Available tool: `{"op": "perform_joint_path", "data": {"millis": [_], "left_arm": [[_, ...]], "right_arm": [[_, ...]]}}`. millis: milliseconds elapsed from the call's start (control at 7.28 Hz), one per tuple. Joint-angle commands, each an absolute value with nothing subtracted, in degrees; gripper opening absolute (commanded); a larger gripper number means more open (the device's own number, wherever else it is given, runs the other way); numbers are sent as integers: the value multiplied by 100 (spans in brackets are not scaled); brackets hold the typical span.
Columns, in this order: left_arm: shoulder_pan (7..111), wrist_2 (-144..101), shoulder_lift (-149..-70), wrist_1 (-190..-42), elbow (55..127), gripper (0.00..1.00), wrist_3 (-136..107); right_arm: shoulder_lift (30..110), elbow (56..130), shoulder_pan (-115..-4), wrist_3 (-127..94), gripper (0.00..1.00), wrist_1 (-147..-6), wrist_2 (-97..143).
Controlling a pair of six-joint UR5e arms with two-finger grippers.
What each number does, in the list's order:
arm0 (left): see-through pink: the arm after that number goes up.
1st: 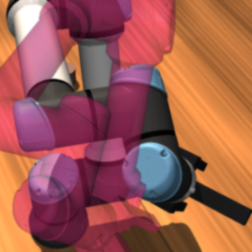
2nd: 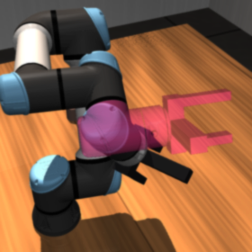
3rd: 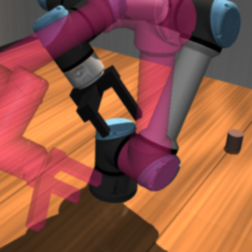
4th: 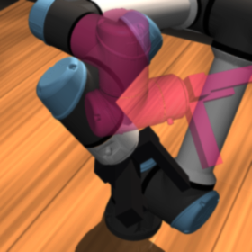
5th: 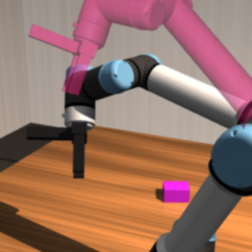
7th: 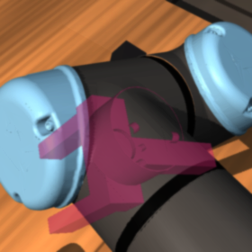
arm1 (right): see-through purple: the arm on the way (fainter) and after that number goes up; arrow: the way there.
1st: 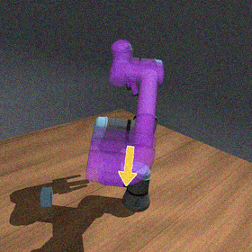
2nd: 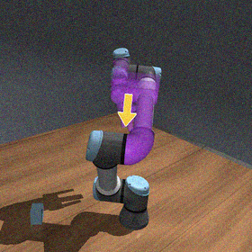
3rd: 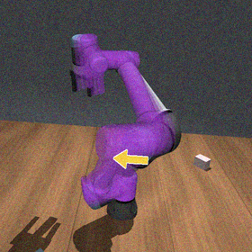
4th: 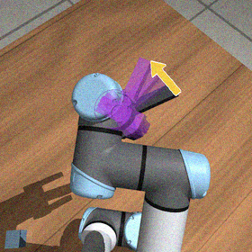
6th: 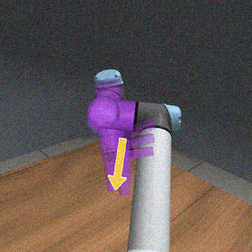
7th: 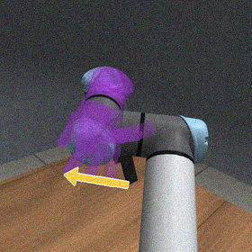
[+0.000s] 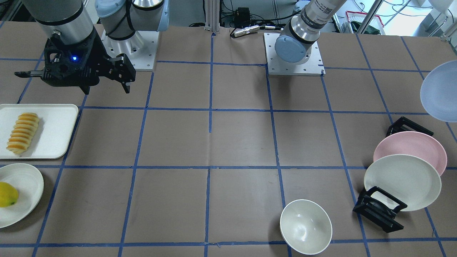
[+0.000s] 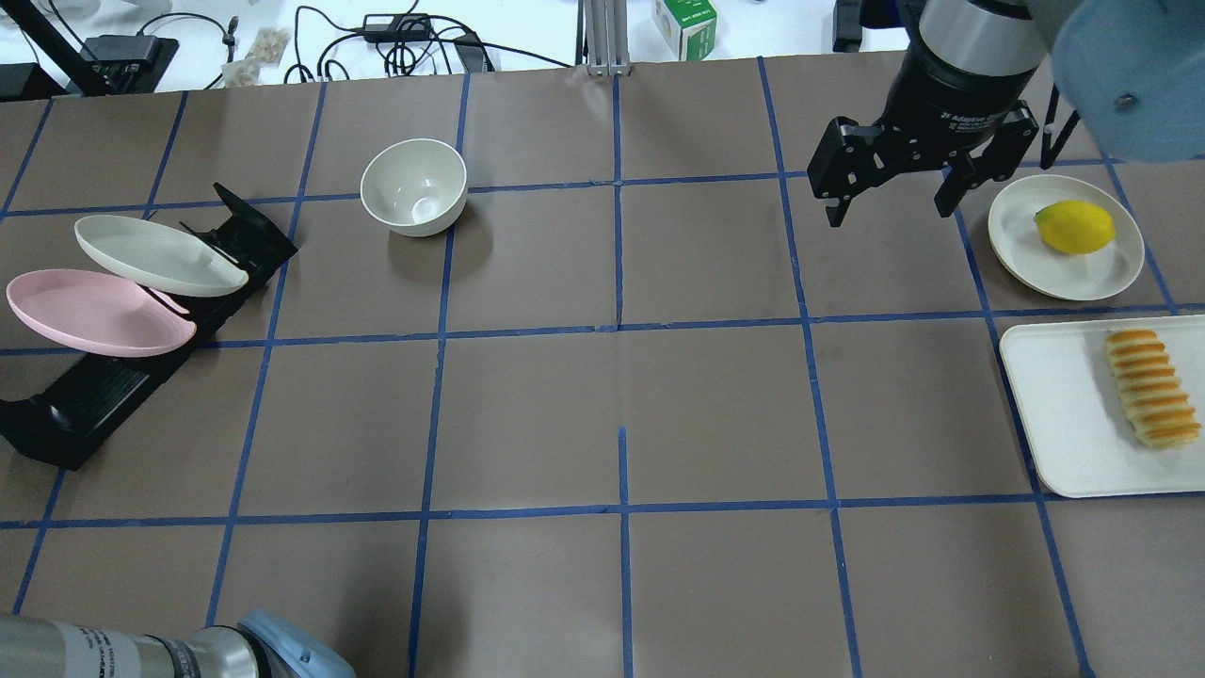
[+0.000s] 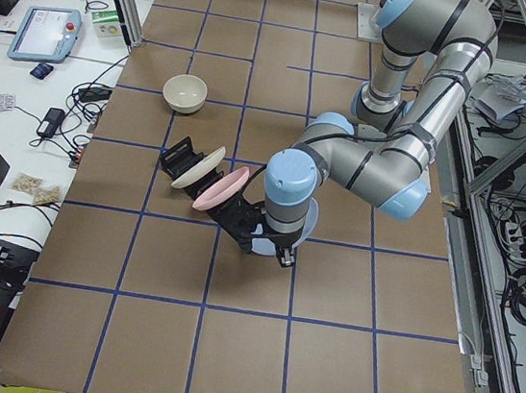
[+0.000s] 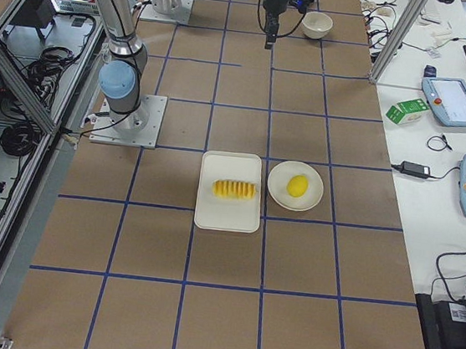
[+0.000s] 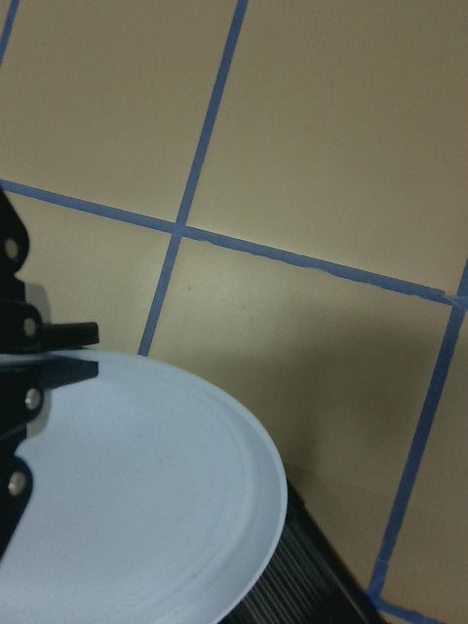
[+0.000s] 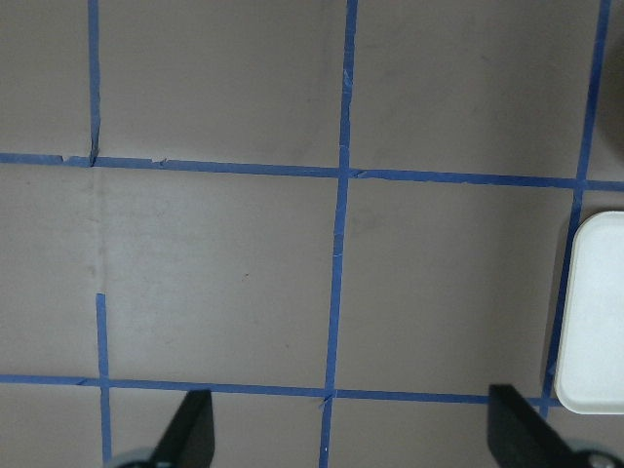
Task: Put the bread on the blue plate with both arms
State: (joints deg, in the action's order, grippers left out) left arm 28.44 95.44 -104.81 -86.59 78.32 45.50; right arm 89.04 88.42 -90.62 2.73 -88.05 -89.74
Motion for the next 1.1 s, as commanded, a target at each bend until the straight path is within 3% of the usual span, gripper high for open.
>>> {"op": "perform_joint_path", "data": {"millis": [0, 275, 962], "left_arm": [[2987, 9266, -9925, -9559, 7542, 0, 4492], [3924, 8984, -9590, -9755, 7637, 0, 3810], [6762, 7456, -9693, -9381, 8129, 0, 1094]], "right_arm": [[8903, 8842, -9062, 272, 100, -8789, -8974], [8903, 8842, -9062, 272, 100, -8789, -8974], [8903, 8842, -9053, 272, 100, -8789, -8974]]}}
